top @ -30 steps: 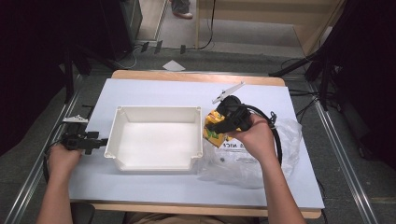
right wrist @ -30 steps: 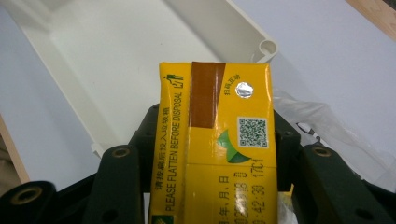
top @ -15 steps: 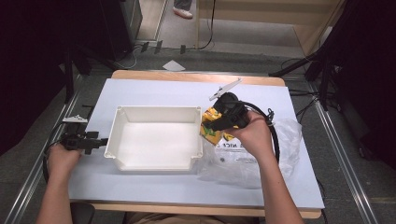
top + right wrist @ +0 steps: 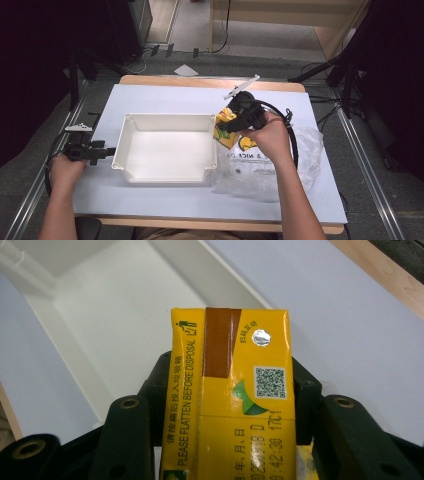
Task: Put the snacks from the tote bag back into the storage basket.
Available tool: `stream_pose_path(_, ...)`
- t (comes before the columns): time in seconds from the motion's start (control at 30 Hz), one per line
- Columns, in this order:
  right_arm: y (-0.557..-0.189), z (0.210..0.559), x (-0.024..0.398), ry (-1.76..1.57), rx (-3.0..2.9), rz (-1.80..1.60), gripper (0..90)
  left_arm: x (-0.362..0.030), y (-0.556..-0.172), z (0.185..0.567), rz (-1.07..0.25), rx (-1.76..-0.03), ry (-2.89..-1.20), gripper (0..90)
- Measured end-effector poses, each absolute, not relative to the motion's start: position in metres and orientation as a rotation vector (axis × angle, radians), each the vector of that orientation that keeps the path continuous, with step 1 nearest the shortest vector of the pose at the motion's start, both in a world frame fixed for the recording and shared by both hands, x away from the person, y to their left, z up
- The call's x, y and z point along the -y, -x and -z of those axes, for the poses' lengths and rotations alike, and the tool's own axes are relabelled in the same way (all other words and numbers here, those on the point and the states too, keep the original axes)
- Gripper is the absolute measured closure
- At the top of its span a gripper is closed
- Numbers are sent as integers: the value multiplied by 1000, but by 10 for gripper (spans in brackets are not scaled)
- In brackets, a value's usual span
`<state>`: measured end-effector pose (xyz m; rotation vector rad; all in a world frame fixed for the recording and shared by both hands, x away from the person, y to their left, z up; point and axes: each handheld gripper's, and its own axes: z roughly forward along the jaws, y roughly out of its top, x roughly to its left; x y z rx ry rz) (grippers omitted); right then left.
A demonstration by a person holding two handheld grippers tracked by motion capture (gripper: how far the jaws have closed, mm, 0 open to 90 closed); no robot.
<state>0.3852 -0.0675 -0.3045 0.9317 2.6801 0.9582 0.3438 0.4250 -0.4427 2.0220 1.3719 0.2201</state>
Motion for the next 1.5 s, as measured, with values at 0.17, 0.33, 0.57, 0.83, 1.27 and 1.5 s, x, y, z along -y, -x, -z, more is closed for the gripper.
stream_pose_path(0.17, -391, 299, 63, -915, -2691, -953, 531, -426, -343, 443, -219, -1374, -2020, 242)
stream_pose_path(0.33, -394, 295, 57, -899, -2710, -945, 530, -426, -343, 443, -216, -1368, -2024, 242)
stream_pose_path(0.57, -398, 289, 53, -877, -2709, -947, 530, -426, -343, 443, -209, -1368, -2024, 242)
stream_pose_path(0.83, -403, 285, 49, -874, -2713, -953, 530, -426, -343, 443, -207, -1365, -2028, 242)
stream_pose_path(1.27, -406, 281, 33, -838, -2722, -962, 530, -426, -344, 444, -206, -1369, -2022, 242)
stream_pose_path(1.5, -408, 278, 27, -826, -2723, -964, 530, -427, -343, 443, -214, -1366, -2014, 242)
